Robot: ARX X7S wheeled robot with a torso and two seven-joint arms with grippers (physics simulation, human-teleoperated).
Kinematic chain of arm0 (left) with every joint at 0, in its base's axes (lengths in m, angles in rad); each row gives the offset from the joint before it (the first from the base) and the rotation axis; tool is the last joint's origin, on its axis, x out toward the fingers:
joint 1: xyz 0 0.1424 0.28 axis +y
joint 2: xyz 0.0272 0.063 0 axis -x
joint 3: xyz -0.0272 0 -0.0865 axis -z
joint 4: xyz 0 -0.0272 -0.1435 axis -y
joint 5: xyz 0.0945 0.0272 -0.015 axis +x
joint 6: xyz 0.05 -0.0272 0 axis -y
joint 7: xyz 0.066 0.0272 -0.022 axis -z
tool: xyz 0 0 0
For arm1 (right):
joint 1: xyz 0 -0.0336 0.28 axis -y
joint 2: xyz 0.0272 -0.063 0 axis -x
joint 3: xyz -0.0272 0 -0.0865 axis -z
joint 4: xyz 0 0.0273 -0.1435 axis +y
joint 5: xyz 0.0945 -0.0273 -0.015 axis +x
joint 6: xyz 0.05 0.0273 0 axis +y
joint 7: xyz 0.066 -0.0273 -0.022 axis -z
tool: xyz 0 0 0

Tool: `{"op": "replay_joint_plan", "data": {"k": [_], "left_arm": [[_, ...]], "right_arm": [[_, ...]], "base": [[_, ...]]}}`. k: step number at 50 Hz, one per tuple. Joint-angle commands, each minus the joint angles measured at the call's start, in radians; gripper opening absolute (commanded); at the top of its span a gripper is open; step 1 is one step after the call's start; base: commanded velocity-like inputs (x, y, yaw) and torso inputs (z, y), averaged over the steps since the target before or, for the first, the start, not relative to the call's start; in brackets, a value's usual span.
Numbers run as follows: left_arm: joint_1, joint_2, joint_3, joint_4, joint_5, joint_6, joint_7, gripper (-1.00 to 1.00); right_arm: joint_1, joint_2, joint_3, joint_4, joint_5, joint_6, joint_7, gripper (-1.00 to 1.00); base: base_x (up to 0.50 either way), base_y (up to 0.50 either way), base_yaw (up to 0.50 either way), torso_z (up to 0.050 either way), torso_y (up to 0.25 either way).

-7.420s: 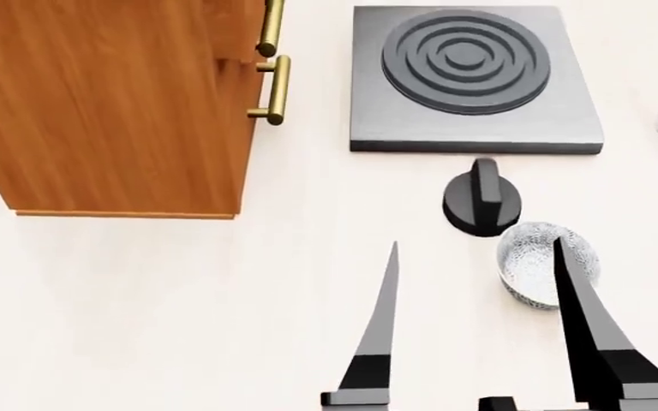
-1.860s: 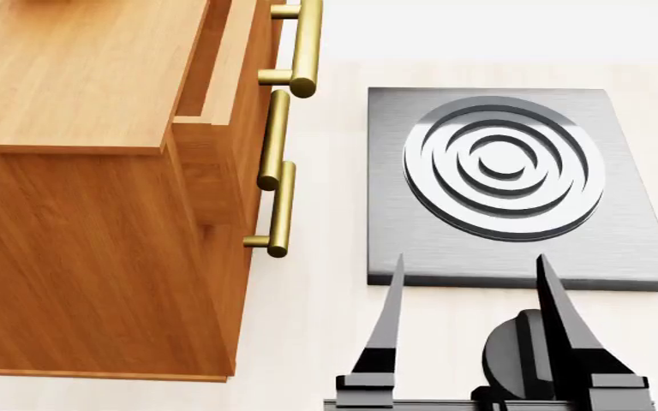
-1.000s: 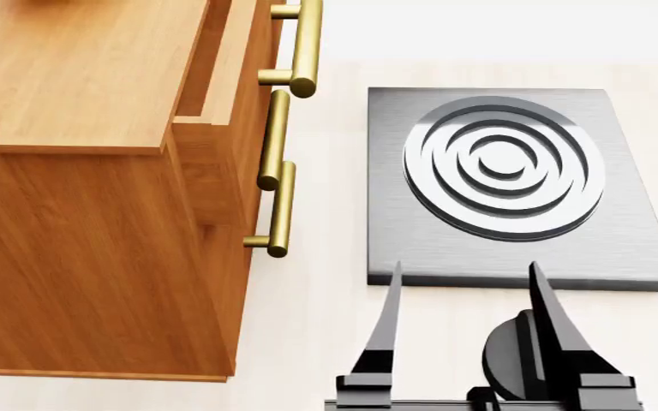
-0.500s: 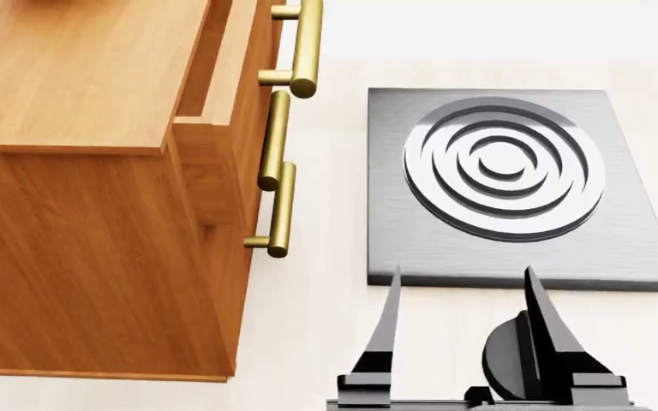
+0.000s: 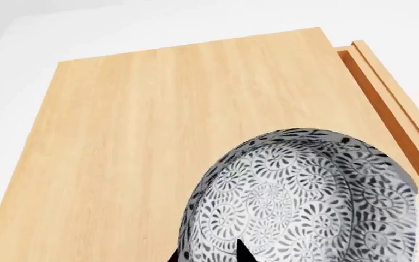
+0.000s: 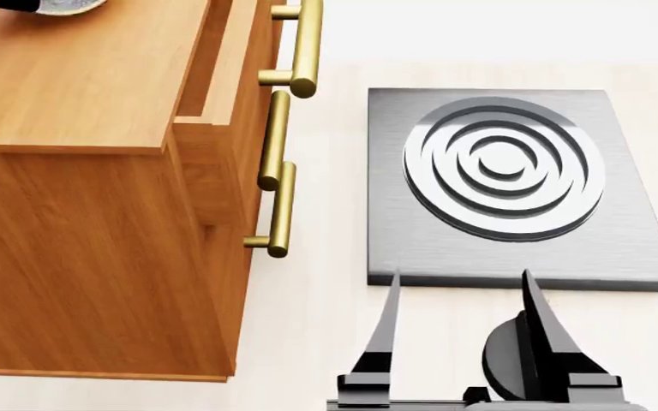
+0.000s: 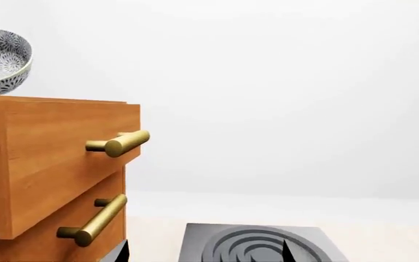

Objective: Pick the akita bowl on the wooden cabinet and place it on the plate.

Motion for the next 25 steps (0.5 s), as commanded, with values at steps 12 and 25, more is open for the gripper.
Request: {"op": "replay_joint_plan", "data": {"k": [12,25], "left_arm": [[-0.037,0.072,0.304,-0.015,0.048,0.311,0.053,-1.00],[-0.112,0.072,0.684,0.042,-0.367,0.404,-0.032,-1.00]], "right_arm": [[-0.003,0.009,0.002,-0.033,0.002,0.011,0.013,1.00],[-0.011,0.024,0.012,-0.086,0.001,0.022,0.028,1.00]], "base": [[0.00,0.00,0.00,0.000,-0.001],[0.00,0.00,0.00,0.000,0.000]]}}
